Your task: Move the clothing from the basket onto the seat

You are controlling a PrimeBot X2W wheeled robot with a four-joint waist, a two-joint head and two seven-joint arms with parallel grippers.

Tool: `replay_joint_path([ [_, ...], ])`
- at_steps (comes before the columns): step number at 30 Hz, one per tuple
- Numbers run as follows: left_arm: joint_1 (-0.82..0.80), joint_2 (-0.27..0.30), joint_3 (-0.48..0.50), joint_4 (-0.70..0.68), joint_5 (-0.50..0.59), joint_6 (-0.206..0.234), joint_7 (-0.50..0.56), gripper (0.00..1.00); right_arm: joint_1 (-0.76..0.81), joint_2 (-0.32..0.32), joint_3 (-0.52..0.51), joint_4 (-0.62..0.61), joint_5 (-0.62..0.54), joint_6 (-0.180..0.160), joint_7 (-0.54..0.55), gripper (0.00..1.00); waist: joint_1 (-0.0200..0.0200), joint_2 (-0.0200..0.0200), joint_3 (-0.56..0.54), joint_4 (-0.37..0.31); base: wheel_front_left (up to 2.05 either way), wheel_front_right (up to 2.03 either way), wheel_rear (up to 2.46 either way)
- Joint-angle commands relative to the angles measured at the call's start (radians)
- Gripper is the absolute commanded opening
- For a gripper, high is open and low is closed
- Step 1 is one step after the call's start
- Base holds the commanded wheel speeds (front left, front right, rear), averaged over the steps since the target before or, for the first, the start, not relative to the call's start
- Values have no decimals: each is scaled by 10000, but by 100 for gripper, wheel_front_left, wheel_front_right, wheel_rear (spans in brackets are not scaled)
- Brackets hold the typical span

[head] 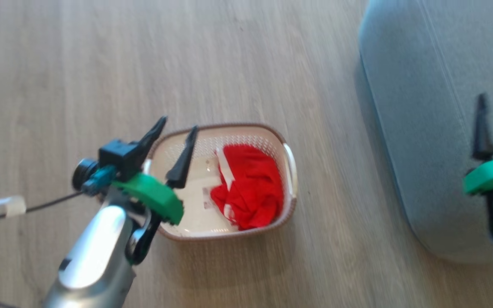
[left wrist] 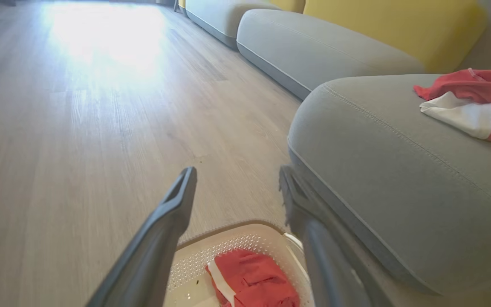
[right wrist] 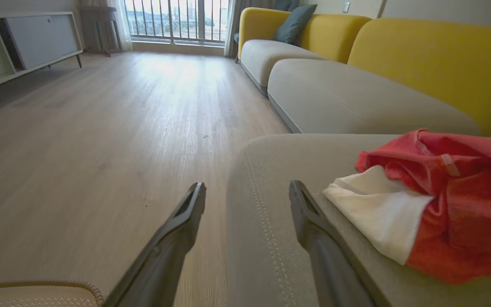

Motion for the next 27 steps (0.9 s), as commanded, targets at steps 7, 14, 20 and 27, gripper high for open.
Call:
replay_joint_path([
  [7,1131,-234,2055,-33,699,2,-94,100,883,853,678,-1288,-505,-2,-93,100,1,0,-1330,937,0,0,0],
  [14,2109,-593,3325,46,1271,-187,-95,100,1735,1327,1091,-1694,-387,-2,-93,100,1,0,-2009,1250,0,0,0],
  [20,2946,-906,4479,-332,1696,-289,-95,100,2529,1612,1366,-1934,-216,-2,-93,100,1,0,-2411,1240,0,0,0],
  [27,3567,-1188,5384,-1118,2249,-237,-95,100,2937,1676,2087,-2020,-92,-2,-93,100,1,0,-2595,1124,0,0,0],
])
